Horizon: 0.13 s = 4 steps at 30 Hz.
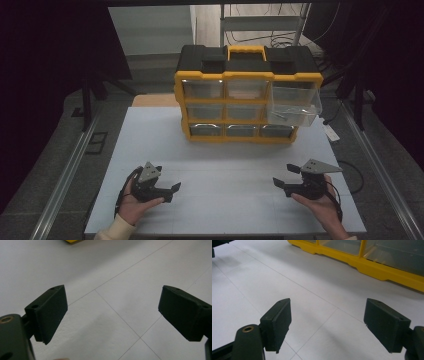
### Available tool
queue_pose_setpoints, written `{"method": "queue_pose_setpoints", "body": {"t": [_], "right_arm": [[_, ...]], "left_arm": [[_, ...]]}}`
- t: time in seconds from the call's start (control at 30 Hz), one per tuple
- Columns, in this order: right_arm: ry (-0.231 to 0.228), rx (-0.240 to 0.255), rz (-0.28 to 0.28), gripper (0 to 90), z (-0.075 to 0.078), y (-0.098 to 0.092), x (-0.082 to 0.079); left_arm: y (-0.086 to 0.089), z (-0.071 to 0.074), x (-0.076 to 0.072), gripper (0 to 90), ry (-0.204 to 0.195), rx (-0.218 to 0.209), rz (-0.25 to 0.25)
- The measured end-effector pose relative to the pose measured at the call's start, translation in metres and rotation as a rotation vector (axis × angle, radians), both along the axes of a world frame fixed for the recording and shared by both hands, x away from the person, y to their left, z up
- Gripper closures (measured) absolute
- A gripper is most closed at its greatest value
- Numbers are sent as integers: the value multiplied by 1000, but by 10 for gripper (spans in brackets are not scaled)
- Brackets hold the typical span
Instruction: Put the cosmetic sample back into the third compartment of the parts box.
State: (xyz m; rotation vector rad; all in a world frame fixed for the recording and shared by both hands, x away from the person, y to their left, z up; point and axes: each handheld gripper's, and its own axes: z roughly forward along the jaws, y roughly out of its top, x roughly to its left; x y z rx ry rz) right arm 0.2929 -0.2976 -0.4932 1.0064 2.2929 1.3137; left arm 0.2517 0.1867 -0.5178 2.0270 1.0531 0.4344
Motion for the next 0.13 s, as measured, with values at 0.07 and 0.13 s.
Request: {"method": "queue_pose_setpoints", "body": {"t": [0.07,0.13], "right_arm": [[-1,3,-1,223,0,-1,0],[-1,5,-3,222,0,-1,0]], "left_arm": [[0,0,0,92,0,-1,0],[0,0,0,92,-1,-2,1]]}}
